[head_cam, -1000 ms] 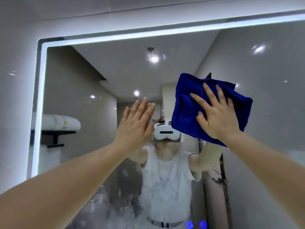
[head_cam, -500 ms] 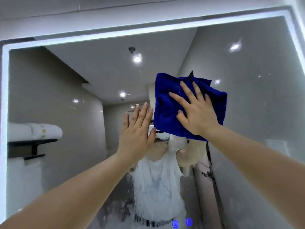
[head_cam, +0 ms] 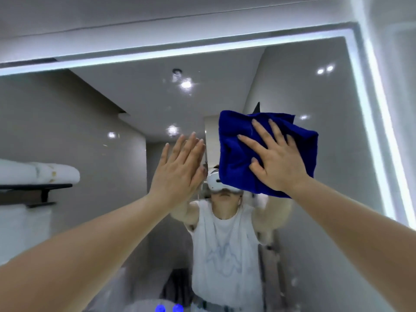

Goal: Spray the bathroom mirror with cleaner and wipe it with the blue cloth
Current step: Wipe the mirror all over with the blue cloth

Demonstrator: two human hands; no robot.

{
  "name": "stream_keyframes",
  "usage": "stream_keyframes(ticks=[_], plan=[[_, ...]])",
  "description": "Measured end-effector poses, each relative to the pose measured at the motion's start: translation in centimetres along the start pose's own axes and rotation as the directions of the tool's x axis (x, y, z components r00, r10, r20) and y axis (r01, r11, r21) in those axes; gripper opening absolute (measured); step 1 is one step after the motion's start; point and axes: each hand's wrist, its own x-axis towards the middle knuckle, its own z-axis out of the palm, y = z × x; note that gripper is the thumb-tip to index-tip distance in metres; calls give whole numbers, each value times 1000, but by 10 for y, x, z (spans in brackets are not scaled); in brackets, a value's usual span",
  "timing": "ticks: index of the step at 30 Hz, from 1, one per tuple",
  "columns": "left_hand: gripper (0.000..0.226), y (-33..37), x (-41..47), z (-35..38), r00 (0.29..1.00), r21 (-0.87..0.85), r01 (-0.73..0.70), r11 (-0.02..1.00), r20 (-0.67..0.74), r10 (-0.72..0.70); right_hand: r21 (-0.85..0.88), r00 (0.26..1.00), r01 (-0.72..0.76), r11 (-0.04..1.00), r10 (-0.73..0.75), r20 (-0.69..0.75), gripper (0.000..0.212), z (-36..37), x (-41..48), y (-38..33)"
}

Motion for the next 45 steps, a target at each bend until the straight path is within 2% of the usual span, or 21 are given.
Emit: stream_keyframes(ticks=[6, 10, 13, 18, 22, 28, 32, 35, 38, 45], plan=[[59, 89, 32, -4, 1000, -88, -19, 996, -13, 18, 15, 998, -64, 998, 64, -17, 59, -5, -27, 89], [57, 133, 45, 4, 999, -132, -36, 991, 25, 40, 43, 981, -190, 981, 192, -28, 62, -9, -51, 150], [56, 160, 52, 9, 998, -136, -49, 989, 31, 53, 64, 967, -249, 967, 251, -33, 65, -10, -60, 169], [61, 180, 51, 22, 996, -65, -35, 997, 76, 40, 82, 968, -250, 965, 252, -8, 65, -12, -61, 168], [60, 179, 53, 26, 998, -74, -32, 997, 58, 36, 73, 966, -255, 964, 257, -20, 65, -11, -60, 168], [59, 180, 56, 16, 989, -97, -35, 995, 143, 49, 72, 950, -312, 947, 313, -7, 63, -4, -79, 160], [59, 181, 52, 13, 989, -114, -15, 993, 147, 32, 76, 943, -333, 940, 331, 40, 62, 1, -103, 149], [59, 195, 33, 11, 994, -139, -26, 990, 104, 41, 99, 924, -383, 918, 378, 64, 62, 5, -122, 136], [61, 205, 5, 13, 981, -170, -102, 980, 145, 128, 106, 902, -432, 896, 425, 79, 62, 10, -139, 124], [63, 161, -45, 21, 983, -123, -35, 992, 175, 56, 102, 876, -481, 871, 475, 82, 61, 18, -159, 95]])
